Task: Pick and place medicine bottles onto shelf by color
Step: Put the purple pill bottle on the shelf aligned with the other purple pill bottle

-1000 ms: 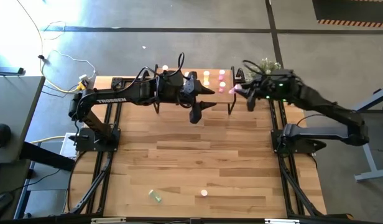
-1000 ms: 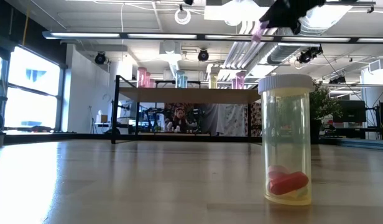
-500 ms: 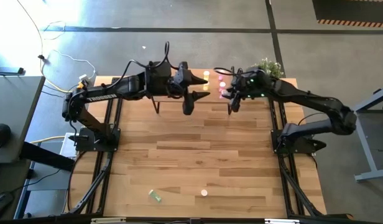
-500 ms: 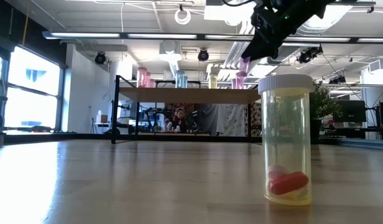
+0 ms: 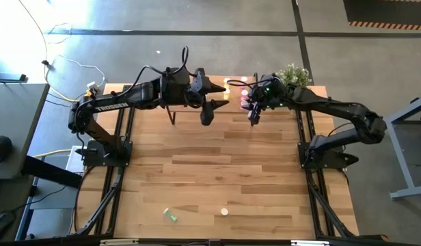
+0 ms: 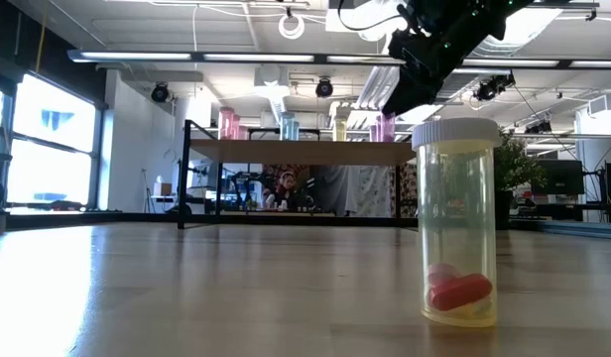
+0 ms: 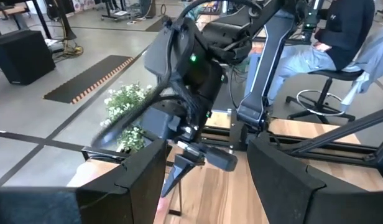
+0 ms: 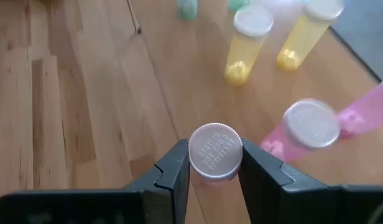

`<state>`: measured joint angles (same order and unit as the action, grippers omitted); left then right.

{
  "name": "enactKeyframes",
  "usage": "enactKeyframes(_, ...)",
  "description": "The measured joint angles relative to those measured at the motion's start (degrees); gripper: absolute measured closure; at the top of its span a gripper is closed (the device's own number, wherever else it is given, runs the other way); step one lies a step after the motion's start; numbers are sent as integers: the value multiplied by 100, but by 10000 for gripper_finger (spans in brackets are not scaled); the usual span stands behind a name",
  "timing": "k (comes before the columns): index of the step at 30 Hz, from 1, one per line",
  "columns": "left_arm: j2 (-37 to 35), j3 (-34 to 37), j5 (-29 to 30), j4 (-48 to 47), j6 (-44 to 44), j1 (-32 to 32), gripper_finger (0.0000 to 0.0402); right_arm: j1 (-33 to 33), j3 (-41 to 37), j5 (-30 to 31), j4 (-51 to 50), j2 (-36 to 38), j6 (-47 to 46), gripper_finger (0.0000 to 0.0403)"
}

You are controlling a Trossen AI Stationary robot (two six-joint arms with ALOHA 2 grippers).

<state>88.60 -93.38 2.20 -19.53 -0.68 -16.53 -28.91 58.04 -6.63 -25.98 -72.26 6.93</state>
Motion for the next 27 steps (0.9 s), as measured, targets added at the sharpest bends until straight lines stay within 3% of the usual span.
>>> enactKeyframes(14, 0, 0, 0, 0, 0, -2, 186, 0, 4, 17, -57, -78, -45, 296)
enactKeyframes(27, 0, 0, 0, -22, 0, 0, 186, 2, 2, 215, -56, -68, -67, 247)
